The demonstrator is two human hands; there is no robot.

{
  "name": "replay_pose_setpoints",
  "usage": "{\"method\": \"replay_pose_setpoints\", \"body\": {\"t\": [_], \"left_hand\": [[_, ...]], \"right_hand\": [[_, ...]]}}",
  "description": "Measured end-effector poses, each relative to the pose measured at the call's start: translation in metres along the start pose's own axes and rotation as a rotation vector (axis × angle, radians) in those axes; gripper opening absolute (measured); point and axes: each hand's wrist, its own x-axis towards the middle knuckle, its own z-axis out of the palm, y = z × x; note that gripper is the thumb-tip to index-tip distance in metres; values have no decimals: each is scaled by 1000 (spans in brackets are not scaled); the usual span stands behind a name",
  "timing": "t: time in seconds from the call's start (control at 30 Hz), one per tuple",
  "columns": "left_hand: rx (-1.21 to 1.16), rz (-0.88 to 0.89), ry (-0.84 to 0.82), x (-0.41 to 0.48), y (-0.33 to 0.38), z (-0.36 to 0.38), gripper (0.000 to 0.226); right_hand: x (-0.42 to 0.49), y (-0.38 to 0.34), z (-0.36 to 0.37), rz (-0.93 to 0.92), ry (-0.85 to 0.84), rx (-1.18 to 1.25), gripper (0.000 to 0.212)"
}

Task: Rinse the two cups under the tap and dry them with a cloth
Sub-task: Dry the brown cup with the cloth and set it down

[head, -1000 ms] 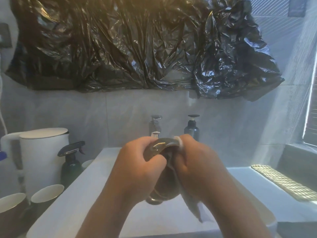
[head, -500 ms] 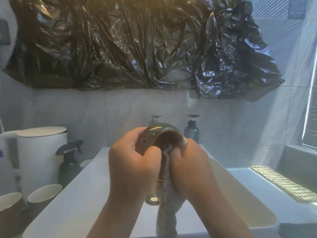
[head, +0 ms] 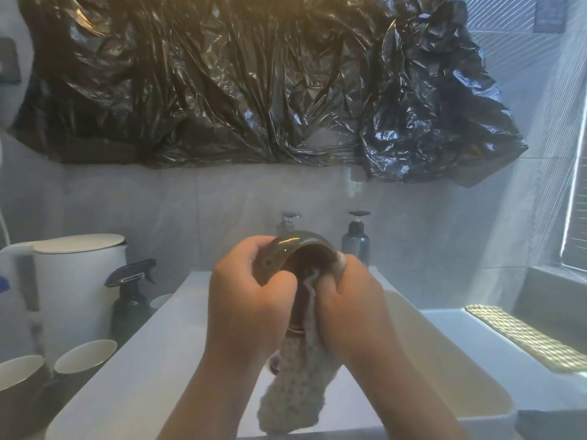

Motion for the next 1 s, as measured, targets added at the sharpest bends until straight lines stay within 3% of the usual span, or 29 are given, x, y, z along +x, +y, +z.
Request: {"method": "replay_pose_setpoints", "body": {"t": [0.1, 0.2, 0.33, 0.47, 0.53, 0.6, 0.7, 0.77, 0.87, 1.0], "left_hand": [[12, -97, -260, 7, -6, -4, 22], [5, -159, -323, 9, -13, -6, 18], [-14, -98, -176, 7, -18, -5, 21], [-93, -58, 67, -1, -13, 5, 14], [-130, -87, 107, -1, -14, 5, 17], [-130, -143, 3, 3, -19, 2, 11], [-98, -213, -262, 12, -23, -6, 22], [-68, -195, -303, 11, -22, -7, 20], [-84, -151, -169, 7, -20, -3, 17], [-235, -154, 57, 3, -17, 6, 20]], "right_hand": [[1, 2, -9, -51, -32, -165, 6], [-3, -2, -15, -193, -64, -287, 9], [-4, -2, -10, -227, -43, -225, 6], [-4, 2, 11, -7, 36, 72, 15], [-5, 3, 17, 74, 22, 131, 18], [-4, 3, 13, 40, 1, 86, 17], [-2, 3, -1, -98, -76, -85, 8], [-3, 2, -6, -163, -116, -195, 11], [-3, 3, -2, -166, -42, -161, 10], [-3, 5, 15, 26, 32, 66, 15]]}}
